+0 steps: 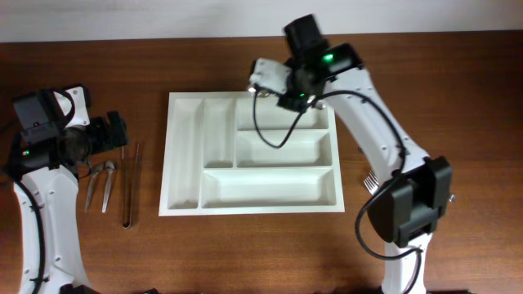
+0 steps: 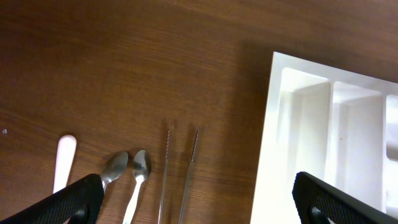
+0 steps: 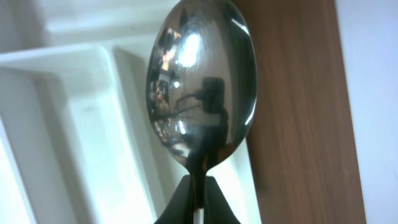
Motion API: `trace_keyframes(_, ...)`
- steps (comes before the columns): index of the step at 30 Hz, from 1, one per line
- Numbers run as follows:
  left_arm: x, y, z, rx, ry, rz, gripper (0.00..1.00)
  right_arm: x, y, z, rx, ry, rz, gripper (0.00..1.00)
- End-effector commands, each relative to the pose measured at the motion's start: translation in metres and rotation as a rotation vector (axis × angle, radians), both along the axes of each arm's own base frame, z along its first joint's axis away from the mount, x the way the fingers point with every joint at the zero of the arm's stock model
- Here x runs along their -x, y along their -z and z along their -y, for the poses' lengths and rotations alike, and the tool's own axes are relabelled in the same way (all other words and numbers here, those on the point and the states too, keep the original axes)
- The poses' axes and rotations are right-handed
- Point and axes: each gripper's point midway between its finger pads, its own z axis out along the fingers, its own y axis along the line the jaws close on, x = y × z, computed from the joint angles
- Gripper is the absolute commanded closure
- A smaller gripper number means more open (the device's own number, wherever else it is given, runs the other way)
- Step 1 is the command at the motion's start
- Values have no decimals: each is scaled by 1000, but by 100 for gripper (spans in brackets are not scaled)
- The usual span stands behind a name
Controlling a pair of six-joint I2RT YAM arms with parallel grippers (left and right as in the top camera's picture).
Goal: Pack container
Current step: 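Carry the spoon with the right gripper into the tray's top compartment, then release the spoon and withdraw the right gripper to the right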
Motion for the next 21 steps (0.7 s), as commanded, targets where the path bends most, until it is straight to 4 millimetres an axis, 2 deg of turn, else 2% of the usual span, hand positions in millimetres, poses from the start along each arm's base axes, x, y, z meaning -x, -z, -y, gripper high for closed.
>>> trace_keyframes(1, -3, -6, 0, -2, 17, 16, 1, -5, 21, -5, 31, -39, -11, 96)
trace_keyframes(5, -3, -6, 0, -2, 17, 16, 1, -3, 45, -11, 41, -53, -58, 96)
trace_keyframes(9, -3, -6, 0, -2, 17, 16, 1, -10, 68, 1, 107, -23, -74, 96)
trace_keyframes(10, -3, -6, 0, -2, 17, 16, 1, -10, 68, 1, 107, -23, -75, 96)
trace_keyframes(12, -3, -6, 0, -2, 17, 16, 1, -10, 69, 1, 106, -21, -75, 70)
trace_keyframes(14, -3, -6, 0, -1, 17, 16, 1, -11, 66, 2, 104, -12, -71, 57)
trace_keyframes(17, -3, -6, 0, -2, 17, 16, 1, -16, 56, 9, 112, 85, -52, 56)
trace_keyframes(19, -3, -6, 0, -2, 17, 16, 1, -21, 40, 23, 135, 206, -17, 57)
trace_keyframes(21, -3, -6, 0, -2, 17, 16, 1, -22, 18, 45, 179, 311, 24, 58)
